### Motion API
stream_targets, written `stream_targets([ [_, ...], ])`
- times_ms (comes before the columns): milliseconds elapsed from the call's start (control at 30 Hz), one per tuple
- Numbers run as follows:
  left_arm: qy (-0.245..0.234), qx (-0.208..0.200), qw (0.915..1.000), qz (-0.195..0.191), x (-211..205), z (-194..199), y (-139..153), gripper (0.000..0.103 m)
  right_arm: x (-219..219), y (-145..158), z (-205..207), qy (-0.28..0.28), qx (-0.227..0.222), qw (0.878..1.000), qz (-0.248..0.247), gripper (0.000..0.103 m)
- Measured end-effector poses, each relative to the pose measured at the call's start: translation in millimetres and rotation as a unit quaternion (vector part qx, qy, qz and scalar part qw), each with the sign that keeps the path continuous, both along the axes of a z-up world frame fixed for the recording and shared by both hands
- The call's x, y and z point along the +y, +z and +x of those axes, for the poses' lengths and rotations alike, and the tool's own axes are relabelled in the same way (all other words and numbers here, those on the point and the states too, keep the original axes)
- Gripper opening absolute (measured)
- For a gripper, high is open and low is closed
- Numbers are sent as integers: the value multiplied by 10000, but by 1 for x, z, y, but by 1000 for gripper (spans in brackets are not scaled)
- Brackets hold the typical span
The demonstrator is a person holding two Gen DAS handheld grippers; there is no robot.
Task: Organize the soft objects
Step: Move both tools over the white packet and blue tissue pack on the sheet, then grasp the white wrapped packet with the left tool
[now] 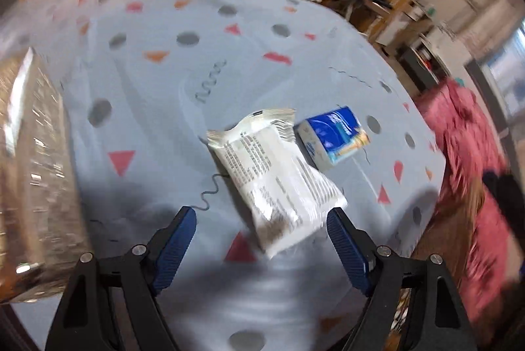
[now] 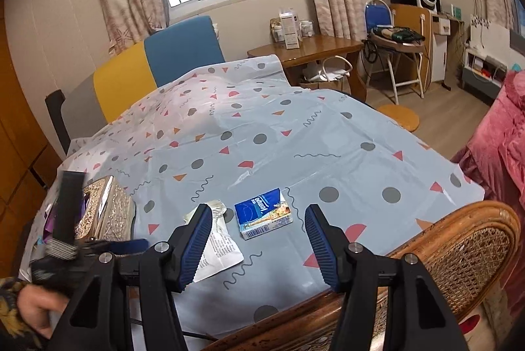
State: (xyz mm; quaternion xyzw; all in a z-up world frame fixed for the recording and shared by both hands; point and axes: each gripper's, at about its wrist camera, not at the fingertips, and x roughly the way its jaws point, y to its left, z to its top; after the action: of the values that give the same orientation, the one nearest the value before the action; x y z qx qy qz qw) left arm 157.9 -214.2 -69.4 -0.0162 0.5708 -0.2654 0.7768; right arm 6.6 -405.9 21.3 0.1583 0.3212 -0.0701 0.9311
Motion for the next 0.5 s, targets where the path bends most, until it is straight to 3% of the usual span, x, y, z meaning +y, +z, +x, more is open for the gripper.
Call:
stream_targets([
  [133, 351, 350, 9985, -214, -10, 15, -12, 88, -10, -8, 1, -39, 64, 9998, 180, 60],
  [367, 696, 545, 9959, -200, -27, 32, -26, 89, -19, -19, 6, -71, 145, 9992, 357, 60],
  [467, 589, 221, 9980, 43, -38, 31, -28, 85, -18, -21, 7, -63, 183, 9992, 341, 60],
  [500, 478, 74, 9987, 187, -41, 28, -28, 78, -19, -21, 8, -58, 205, 9992, 352, 60],
])
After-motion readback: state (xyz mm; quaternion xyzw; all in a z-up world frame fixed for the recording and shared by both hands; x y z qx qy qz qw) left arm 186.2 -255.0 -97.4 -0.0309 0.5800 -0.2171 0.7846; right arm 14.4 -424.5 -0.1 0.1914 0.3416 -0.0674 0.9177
